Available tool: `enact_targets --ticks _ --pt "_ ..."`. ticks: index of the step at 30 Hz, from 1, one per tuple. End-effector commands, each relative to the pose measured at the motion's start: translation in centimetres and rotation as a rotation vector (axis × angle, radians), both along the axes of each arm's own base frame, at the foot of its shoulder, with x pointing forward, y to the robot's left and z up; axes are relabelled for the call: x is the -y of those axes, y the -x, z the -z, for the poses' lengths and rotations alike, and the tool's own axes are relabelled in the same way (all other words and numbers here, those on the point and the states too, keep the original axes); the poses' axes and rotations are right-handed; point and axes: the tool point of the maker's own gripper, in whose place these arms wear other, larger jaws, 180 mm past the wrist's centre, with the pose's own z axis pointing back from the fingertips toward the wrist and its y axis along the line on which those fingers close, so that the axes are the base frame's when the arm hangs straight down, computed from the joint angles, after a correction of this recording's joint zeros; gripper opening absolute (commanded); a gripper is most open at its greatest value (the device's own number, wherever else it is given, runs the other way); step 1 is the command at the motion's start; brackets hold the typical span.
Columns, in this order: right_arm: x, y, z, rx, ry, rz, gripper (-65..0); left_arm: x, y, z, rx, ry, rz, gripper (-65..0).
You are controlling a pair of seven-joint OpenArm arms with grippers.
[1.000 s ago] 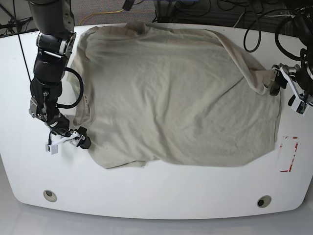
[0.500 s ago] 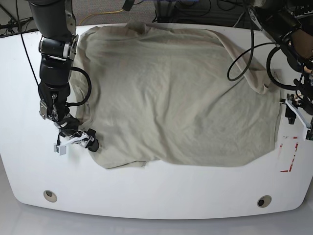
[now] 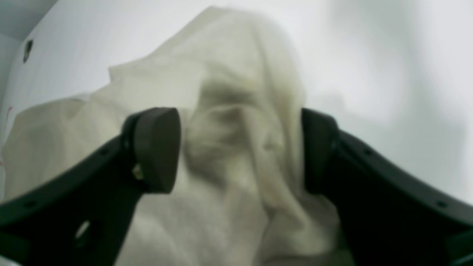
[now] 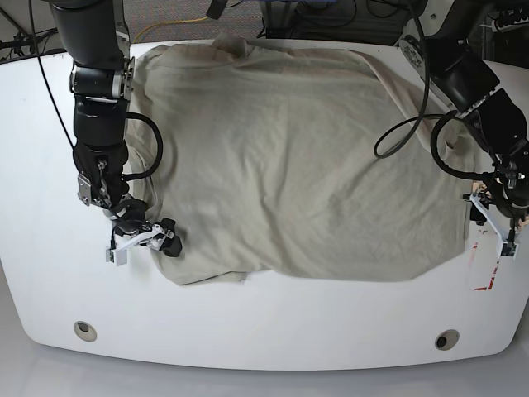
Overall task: Fold the T-shirt properly
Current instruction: 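Release the shirt and move both grippers to the hem corners, then grasp the hem corners with both grippers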
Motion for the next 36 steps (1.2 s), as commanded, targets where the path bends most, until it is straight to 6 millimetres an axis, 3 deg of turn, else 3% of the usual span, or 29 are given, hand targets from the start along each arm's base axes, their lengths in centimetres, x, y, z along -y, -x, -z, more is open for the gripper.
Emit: enact_targets --ticks 1,3,6,10,15,24,36 --pt "0.5 -1.0 -1.4 0.016 0.019 -0.004 -28.9 0.2 -2.5 -0.2 0.056 0.054 0.026 -24.7" --pt "0.5 -1.1 -1.4 0.018 0.019 -0.004 -37.1 0.4 -3.6 0.9 0.062 0.114 0.012 -24.6" --pt "0.5 -1.2 -1.5 0.019 0.019 -0.004 -49.8 -0.8 -5.0 1.4 0.099 0.166 -0.035 -24.6" --pt "0.4 -1.2 -1.5 0.020 0.018 -0.006 -61.8 -0.3 -6.9 2.7 0.144 0.247 -0.049 -24.6" --pt "0.4 -1.2 -1.5 0.018 0.018 -0.008 -62.6 -2.5 -7.2 4.0 0.161 0.282 -0.136 -24.4" --pt "0.6 -1.1 -1.5 0.017 0.021 -0.006 -62.8 -3.9 -7.9 6.1 0.173 0.371 -0.163 -18.5" --pt "0.4 -1.1 -1.5 0.017 0.019 -0.012 -63.1 -1.6 -8.7 8.0 0.150 0.465 -0.153 -19.3"
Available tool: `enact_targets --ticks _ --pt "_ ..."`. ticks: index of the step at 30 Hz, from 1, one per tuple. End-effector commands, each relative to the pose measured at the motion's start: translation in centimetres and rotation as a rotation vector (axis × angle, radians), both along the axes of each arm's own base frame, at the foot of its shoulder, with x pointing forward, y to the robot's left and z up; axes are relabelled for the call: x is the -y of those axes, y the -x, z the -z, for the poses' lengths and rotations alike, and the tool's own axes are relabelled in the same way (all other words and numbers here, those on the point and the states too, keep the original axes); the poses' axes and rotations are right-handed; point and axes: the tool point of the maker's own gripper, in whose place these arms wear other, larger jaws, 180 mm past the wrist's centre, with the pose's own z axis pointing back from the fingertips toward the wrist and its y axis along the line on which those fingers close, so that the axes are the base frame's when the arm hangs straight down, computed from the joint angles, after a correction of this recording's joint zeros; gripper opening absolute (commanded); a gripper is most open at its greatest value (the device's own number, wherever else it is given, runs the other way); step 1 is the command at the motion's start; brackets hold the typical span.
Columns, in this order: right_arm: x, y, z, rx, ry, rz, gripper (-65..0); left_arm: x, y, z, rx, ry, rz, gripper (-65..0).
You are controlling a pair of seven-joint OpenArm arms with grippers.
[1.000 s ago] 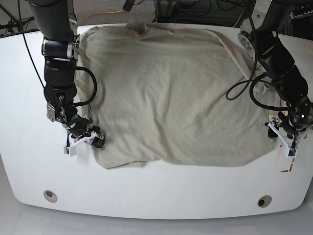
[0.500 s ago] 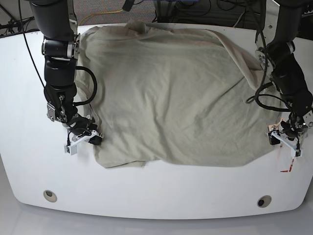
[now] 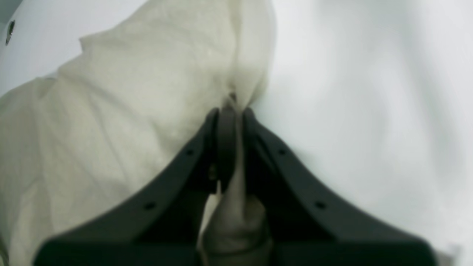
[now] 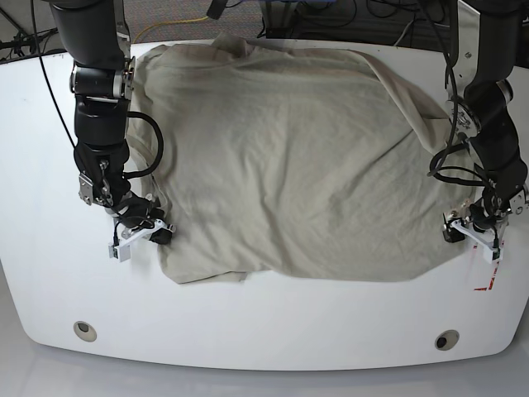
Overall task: Fold the T-shirt properly
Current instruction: 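Grasp the hem corners with both grippers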
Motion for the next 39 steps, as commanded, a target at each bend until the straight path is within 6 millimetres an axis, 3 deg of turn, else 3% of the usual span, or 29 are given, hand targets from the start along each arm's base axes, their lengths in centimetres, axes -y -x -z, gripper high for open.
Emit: enact_targets --ticks 1,3,16,21,26,27,33,39 --pt "0.5 -1.7 -2.3 0.067 -0.006 0.005 -63.3 -0.5 -1.6 -2.2 0.066 -0.007 -0.012 -20.1" --pt "0.4 -1.7 -2.3 0.065 -0.006 0.005 -65.0 0.4 -2.0 -2.0 0.076 0.007 -0.005 -21.5" --pt "0.4 -1.7 -2.3 0.065 -0.007 0.004 -65.0 1.8 -2.4 -1.7 0.104 0.017 0.008 -41.9" --pt "0.4 -1.7 -2.3 0.065 -0.007 0.004 -65.0 1.6 -2.5 -1.9 0.111 0.012 0.006 -65.0" --pt "0.3 -1.8 -2.6 0.074 -0.005 0.000 -65.0 1.7 -2.6 -2.0 0.116 0.014 0.005 -65.0" --pt "0.2 -2.2 -3.4 0.097 0.001 -0.005 -65.0 1.8 -2.7 -2.1 0.119 0.013 0.007 -65.0" --pt "-2.1 -2.9 -6.5 0.149 0.081 -0.134 -65.0 0.1 -2.9 -5.4 0.196 -0.085 -0.001 -65.0" --pt "-0.9 -3.1 -9.0 0.178 0.148 -0.170 -65.0 -0.3 -2.3 -8.4 0.212 -0.181 0.035 -65.0"
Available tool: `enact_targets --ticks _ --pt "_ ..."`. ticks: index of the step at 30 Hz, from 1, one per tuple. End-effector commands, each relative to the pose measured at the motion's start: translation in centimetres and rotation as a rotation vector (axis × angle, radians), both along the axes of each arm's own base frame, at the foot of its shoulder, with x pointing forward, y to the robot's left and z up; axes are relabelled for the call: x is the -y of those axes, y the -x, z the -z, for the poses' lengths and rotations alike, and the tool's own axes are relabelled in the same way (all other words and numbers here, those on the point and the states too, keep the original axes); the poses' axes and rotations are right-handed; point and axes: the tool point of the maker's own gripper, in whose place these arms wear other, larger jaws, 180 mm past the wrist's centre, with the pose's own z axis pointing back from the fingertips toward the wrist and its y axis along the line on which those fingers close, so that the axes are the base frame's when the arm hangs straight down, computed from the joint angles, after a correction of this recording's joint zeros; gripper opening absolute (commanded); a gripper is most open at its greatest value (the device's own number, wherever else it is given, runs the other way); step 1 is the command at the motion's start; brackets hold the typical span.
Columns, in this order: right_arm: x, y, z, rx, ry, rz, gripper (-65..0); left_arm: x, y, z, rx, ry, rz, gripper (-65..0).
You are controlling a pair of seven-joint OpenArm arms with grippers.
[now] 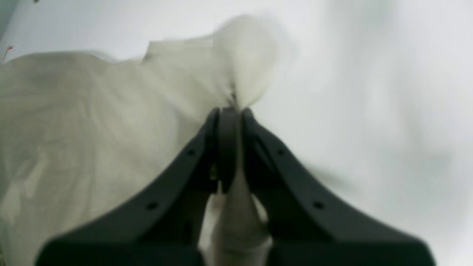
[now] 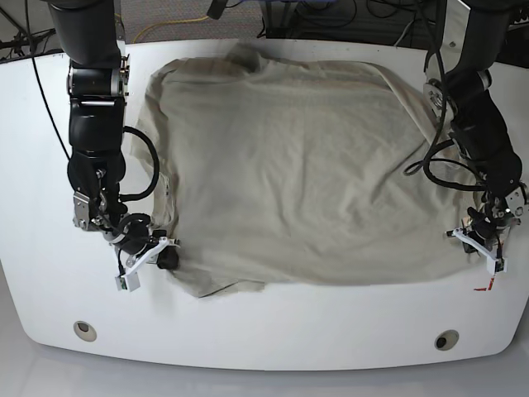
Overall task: Fold the T-shirt properly
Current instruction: 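Grasp the hem corners with both grippers, then lift the hem and fold it over toward the collar with both grippers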
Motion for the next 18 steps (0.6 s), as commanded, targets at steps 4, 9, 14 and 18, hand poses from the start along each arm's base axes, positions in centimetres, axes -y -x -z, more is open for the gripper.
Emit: enact_targets --ticks 4,9,14,18 --pt "2.8 -2.5 -5.1 0.111 0.048 0.016 -65.0 -0.8 -1.7 -6.4 0.111 -0.087 0.034 -65.0" --pt "5.2 -4.3 -9.6 0.164 0.104 0.025 -65.0 -0.9 -1.7 -11.2 0.172 -0.174 0.016 -65.0" --pt "6.5 -6.5 -15.4 0.242 0.139 0.025 -65.0 -1.0 -1.6 -16.9 0.264 -0.243 -0.010 -65.0" --pt "7.4 -7.7 -21.3 0.313 0.188 -0.004 -65.0 -1.0 -1.2 -21.7 0.337 -0.272 -0.043 -65.0"
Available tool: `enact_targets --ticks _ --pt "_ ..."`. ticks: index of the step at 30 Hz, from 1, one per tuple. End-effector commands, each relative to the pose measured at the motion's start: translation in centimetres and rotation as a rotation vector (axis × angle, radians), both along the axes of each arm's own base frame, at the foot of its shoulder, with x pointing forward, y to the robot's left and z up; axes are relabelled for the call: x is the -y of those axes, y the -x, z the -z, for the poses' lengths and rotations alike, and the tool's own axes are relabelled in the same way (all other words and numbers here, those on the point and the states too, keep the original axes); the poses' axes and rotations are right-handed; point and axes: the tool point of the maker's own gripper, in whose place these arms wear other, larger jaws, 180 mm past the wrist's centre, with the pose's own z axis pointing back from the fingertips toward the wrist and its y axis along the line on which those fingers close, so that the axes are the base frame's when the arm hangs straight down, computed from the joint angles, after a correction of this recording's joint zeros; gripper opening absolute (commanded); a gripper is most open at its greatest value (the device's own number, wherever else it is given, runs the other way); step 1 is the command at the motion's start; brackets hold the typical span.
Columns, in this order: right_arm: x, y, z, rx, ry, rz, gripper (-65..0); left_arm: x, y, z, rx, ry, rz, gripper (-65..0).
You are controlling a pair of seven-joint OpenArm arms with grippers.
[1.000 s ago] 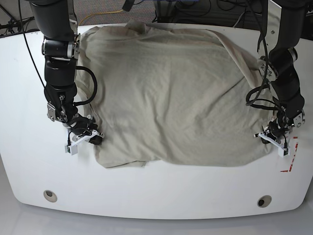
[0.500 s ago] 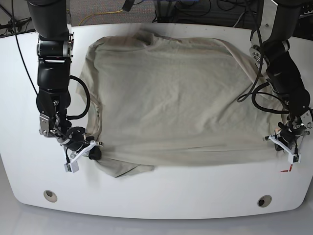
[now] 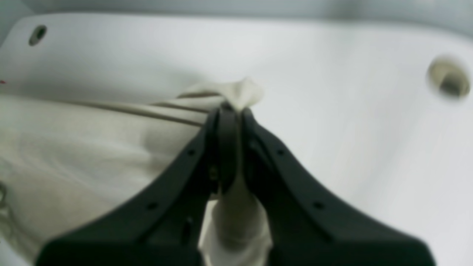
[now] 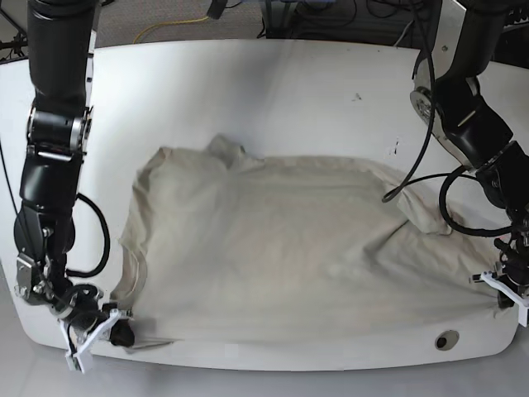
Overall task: Fold the T-shirt properly
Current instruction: 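Lift the hem and fold it over toward the collar with both grippers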
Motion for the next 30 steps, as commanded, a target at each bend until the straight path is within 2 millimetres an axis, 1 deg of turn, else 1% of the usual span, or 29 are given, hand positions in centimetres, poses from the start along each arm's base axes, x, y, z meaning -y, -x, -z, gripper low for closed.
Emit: enact_targets --ticks 1,2,3,4,6,7,8,10,12,14,15,17,19,20,21,23,24,26,27,29,30 --pt "1.8 -1.8 -8.3 0.152 0.029 0.019 -65.0 -1.0 0.2 -6.7 0.139 -0.057 -0.044 -65.0" --pt "1.9 -2.1 -9.8 0.170 0.034 0.017 -65.0 -1.1 0.3 -8.4 0.165 -0.068 -0.055 -65.0" --pt "2.0 -2.2 -11.0 0.186 0.038 0.017 -65.0 -1.2 0.4 -9.5 0.182 -0.074 -0.062 -65.0" --pt "2.0 -2.5 -13.1 0.216 0.042 0.016 -65.0 -1.3 0.5 -11.1 0.206 -0.082 -0.072 -65.0" --pt "1.8 -2.6 -16.3 0.260 0.059 0.010 -65.0 -1.3 0.7 -13.5 0.243 -0.092 -0.084 -65.0" --pt "1.8 -2.5 -18.1 0.287 0.074 0.007 -65.0 -1.3 0.9 -15.1 0.269 -0.097 -0.092 -65.0" --pt "2.0 -2.3 -19.3 0.305 0.087 0.010 -65.0 -1.2 0.8 -16.2 0.285 -0.103 -0.092 -65.0" --pt "1.9 -1.8 -23.3 0.368 0.114 0.005 -65.0 -0.5 0.9 -19.4 0.325 -0.131 -0.088 -65.0" --pt "1.8 -1.3 -25.5 0.404 0.131 0.002 -65.0 -0.6 1.3 -21.3 0.342 -0.159 -0.097 -65.0" --pt "1.7 -0.9 -27.4 0.422 0.157 -0.002 -65.0 -0.1 1.6 -23.5 0.370 -0.187 -0.095 -65.0" --pt "1.5 -0.9 -27.4 0.419 0.176 -0.013 -65.0 0.1 1.7 -24.2 0.382 -0.195 -0.093 -65.0" --pt "1.4 -0.7 -27.1 0.413 0.210 -0.031 -65.0 0.4 1.5 -24.2 0.378 -0.203 -0.085 -65.0" --pt "2.2 -0.4 -27.0 0.406 0.225 -0.029 -65.0 0.6 1.5 -24.2 0.373 -0.214 -0.076 -65.0" --pt "2.4 -0.3 -26.4 0.393 0.216 -0.030 -65.0 0.6 1.5 -24.0 0.366 -0.222 -0.069 -65.0" --pt "2.7 -0.2 -24.9 0.367 0.190 -0.038 -65.0 0.7 1.3 -22.9 0.336 -0.232 -0.057 -65.0" --pt "3.3 0.3 -23.2 0.349 0.155 -0.046 -65.0 0.9 1.2 -21.2 0.294 -0.248 -0.040 -65.0" --pt "3.5 0.8 -21.6 0.332 0.145 -0.051 -65.0 1.1 1.2 -19.7 0.260 -0.262 -0.026 -65.0" --pt "3.6 1.5 -19.1 0.300 0.148 -0.059 -65.0 1.3 1.5 -18.1 0.224 -0.289 -0.013 -65.0" --pt "3.6 2.1 -17.4 0.282 0.154 -0.064 -65.0 1.5 1.9 -16.7 0.191 -0.312 0.002 -65.0" --pt "3.7 3.0 -14.6 0.250 0.150 -0.062 -65.0 1.8 2.3 -14.4 0.138 -0.337 0.022 -65.0" --pt "3.9 3.7 -12.8 0.228 0.144 -0.059 -65.0 1.9 2.7 -12.9 0.107 -0.342 0.026 -65.0"
